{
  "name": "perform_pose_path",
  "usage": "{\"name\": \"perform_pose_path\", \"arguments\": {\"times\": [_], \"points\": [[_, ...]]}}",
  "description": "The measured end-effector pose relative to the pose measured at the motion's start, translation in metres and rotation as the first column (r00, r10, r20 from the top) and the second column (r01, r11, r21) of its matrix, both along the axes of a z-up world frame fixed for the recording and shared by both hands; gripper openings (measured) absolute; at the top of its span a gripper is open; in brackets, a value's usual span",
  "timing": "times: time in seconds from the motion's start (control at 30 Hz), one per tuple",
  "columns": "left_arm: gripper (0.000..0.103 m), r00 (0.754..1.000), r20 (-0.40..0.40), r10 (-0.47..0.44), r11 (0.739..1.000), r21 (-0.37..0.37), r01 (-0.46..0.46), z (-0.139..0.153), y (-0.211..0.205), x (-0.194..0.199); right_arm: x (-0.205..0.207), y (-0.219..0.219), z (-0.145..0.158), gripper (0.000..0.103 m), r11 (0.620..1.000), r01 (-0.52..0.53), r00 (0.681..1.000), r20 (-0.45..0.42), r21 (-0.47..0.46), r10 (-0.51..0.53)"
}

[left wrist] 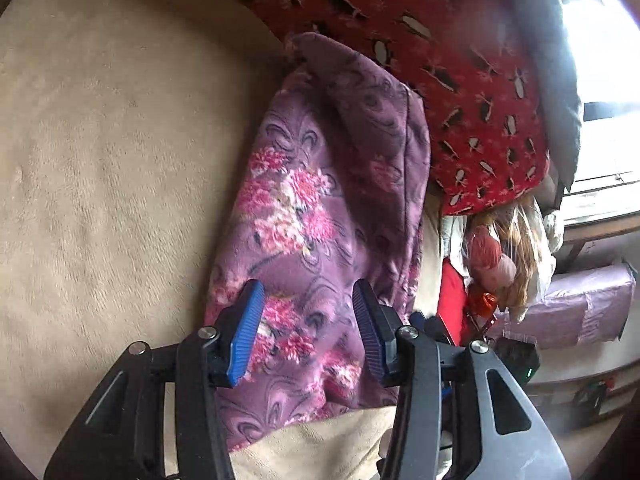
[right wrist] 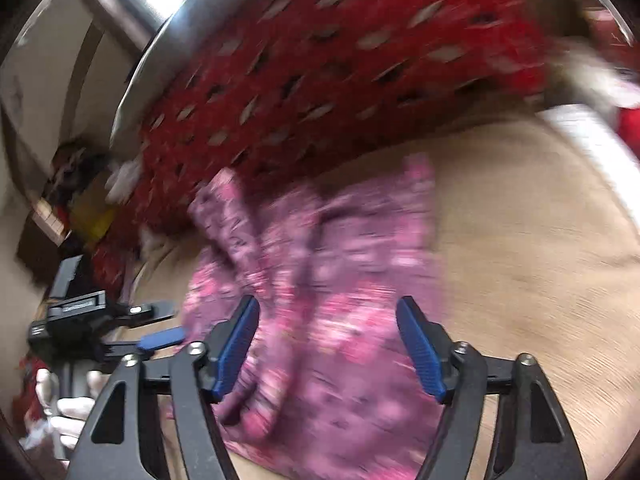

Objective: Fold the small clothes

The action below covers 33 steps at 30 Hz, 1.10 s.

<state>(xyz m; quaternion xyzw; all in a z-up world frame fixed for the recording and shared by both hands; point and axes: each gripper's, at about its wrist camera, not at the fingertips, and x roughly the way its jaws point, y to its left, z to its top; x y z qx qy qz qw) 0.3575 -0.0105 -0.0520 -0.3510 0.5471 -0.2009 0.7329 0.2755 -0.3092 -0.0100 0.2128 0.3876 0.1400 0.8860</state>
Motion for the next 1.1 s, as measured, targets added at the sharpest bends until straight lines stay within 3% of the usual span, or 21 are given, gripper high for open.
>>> {"name": "perform_pose_path", "arguments": {"times": [0.17,0.2,0.27,0.3,0.33,0.4,0.43,0.53,0.6,0.67,0.73,0.83,0.9,1.03,1.07,1.1], "points": [[0.044,0.999,0.036,0.021,0.996,-0.09,-0.018,0.005,0.018,-0.001,0.045,0.042,-0.006,0.075,0.996,-0.091,0.994,-0.057,0.008,0.091],[0.044,0.998,0.04,0.037,0.996,-0.087,-0.033,0.004,0.022,0.0,0.054,0.054,-0.004,0.075,0.994,-0.105,0.993,-0.056,-0.033,0.103],[0.045,0.997,0.033,0.067,0.998,0.005,-0.068,0.001,0.029,0.005,0.063,0.073,-0.003,0.073,0.982,-0.114,0.993,-0.04,-0.149,0.109],[0.045,0.998,0.011,0.063,0.996,0.056,-0.063,-0.005,0.028,0.01,0.064,0.08,-0.003,0.057,0.974,-0.111,0.994,-0.031,-0.2,0.107],[0.045,0.999,-0.011,0.052,0.997,0.065,-0.051,-0.01,0.027,0.012,0.066,0.087,-0.003,0.009,0.96,-0.112,0.994,-0.022,-0.258,0.11],[0.045,0.998,-0.065,0.025,0.999,0.044,-0.022,-0.021,0.022,0.014,0.067,0.094,-0.003,0.011,0.946,-0.161,0.987,-0.016,-0.282,0.163],[0.045,0.998,-0.06,0.022,0.999,0.032,-0.02,-0.019,0.02,0.012,0.061,0.091,0.002,0.01,0.951,-0.145,0.987,0.029,-0.274,0.159],[0.046,1.0,-0.012,0.003,0.999,0.049,-0.003,-0.007,0.017,0.003,0.036,0.059,0.018,0.01,0.987,-0.103,0.987,0.113,-0.124,0.117],[0.06,1.0,0.001,-0.015,0.994,0.104,0.015,-0.004,0.004,-0.002,0.02,0.027,0.016,0.01,0.999,-0.046,0.992,0.12,0.007,0.045],[0.062,0.999,-0.021,-0.036,0.987,0.154,0.039,-0.01,-0.016,-0.003,0.014,-0.004,-0.001,0.01,0.995,0.029,0.997,0.065,0.095,-0.036],[0.062,0.996,-0.065,-0.062,0.98,0.186,0.073,-0.021,-0.03,-0.005,0.013,-0.034,-0.036,0.011,0.98,0.113,0.993,-0.054,0.161,-0.106],[0.062,0.997,-0.025,-0.074,0.97,0.23,0.078,-0.009,-0.034,-0.011,0.011,-0.057,-0.057,0.019,0.948,0.159,0.983,-0.13,0.276,-0.127],[0.062,0.998,-0.008,-0.065,0.978,0.201,0.065,-0.003,-0.028,-0.011,0.011,-0.059,-0.045,0.022,0.948,0.164,0.984,-0.107,0.273,-0.139],[0.062,0.998,0.013,-0.056,0.979,0.197,0.052,0.003,-0.025,-0.007,0.03,-0.056,-0.024,0.049,0.962,0.146,0.989,-0.049,0.231,-0.139],[0.062,0.998,0.011,-0.07,0.975,0.212,0.066,0.001,-0.024,-0.008,0.04,-0.051,-0.026,0.049,0.97,0.138,0.989,-0.08,0.198,-0.124],[0.062,0.997,0.007,-0.082,0.968,0.238,0.078,-0.002,-0.03,-0.009,0.043,-0.045,-0.026,0.041,0.978,0.115,0.99,-0.096,0.175,-0.099]]}}
